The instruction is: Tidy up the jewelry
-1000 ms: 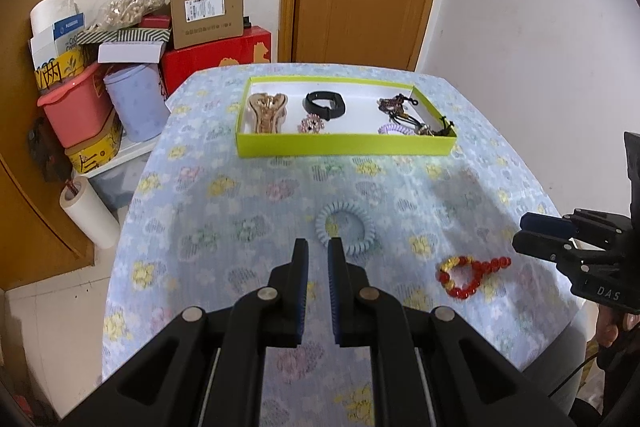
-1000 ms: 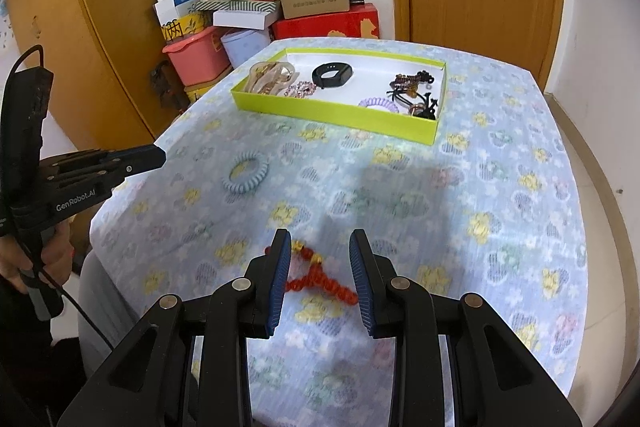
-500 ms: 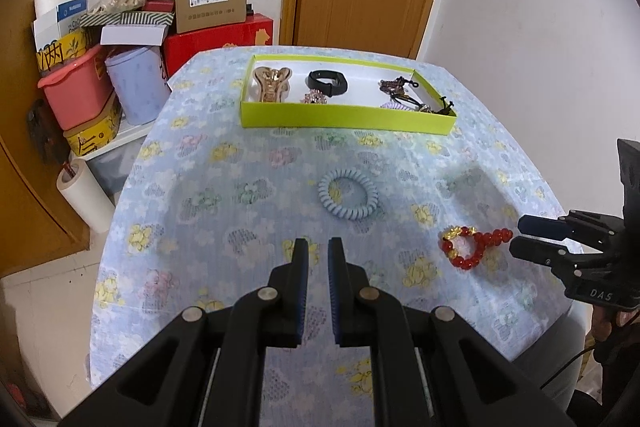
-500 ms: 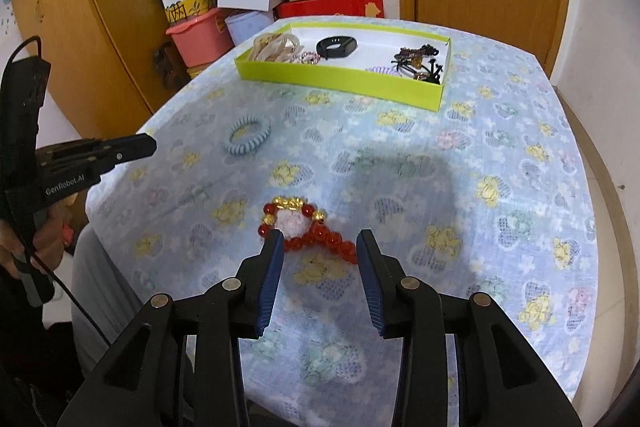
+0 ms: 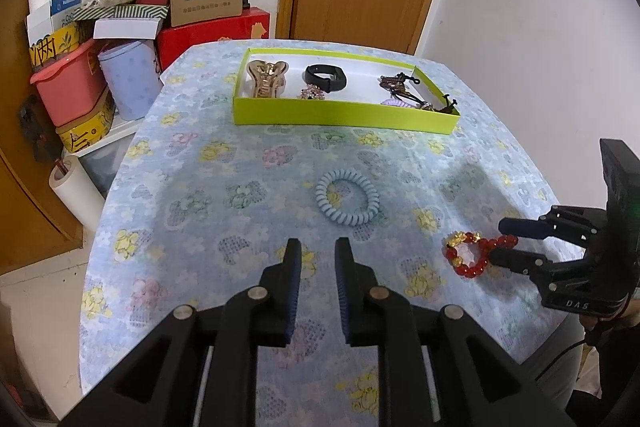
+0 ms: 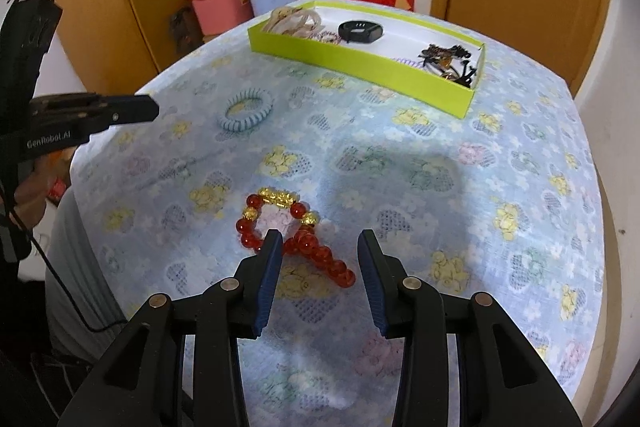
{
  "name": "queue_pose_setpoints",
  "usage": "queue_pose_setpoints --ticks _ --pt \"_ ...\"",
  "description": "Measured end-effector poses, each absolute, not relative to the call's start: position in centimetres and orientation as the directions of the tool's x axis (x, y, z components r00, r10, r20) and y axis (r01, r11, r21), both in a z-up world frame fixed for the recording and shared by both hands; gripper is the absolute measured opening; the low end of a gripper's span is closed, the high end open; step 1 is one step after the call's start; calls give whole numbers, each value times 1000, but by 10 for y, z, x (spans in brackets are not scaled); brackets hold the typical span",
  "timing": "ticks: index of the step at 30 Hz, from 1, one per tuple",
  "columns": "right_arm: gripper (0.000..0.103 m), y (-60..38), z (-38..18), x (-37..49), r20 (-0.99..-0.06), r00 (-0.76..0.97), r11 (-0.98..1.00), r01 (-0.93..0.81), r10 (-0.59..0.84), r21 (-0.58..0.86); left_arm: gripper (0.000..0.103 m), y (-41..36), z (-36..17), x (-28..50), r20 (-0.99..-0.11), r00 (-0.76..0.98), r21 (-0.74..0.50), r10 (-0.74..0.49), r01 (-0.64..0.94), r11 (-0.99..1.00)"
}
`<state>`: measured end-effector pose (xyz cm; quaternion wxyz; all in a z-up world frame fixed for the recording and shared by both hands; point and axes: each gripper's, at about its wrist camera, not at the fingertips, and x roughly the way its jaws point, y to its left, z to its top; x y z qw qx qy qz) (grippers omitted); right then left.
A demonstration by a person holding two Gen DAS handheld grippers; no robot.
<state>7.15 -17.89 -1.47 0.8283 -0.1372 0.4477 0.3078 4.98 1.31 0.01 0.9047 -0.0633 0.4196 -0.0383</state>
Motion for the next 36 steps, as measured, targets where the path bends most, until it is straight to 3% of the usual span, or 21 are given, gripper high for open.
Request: queue_pose_setpoints --ticks 7,12,13,36 --pt "40 -175 -20 69 -832 381 744 -666 403 56 19 13 -3 60 -758 640 -153 -129 17 988" --pt "13 -175 -21 68 -831 402 757 -652 386 37 19 9 -6 67 -762 633 -158 -138 26 987" --pt "12 -176 -21 68 -830 403 761 -647 386 40 19 8 -6 69 -763 631 -158 -139 27 987" --pt "10 -186 -20 76 -811 441 824 -560 385 86 20 -7 -32 122 -803 589 -101 -91 17 995"
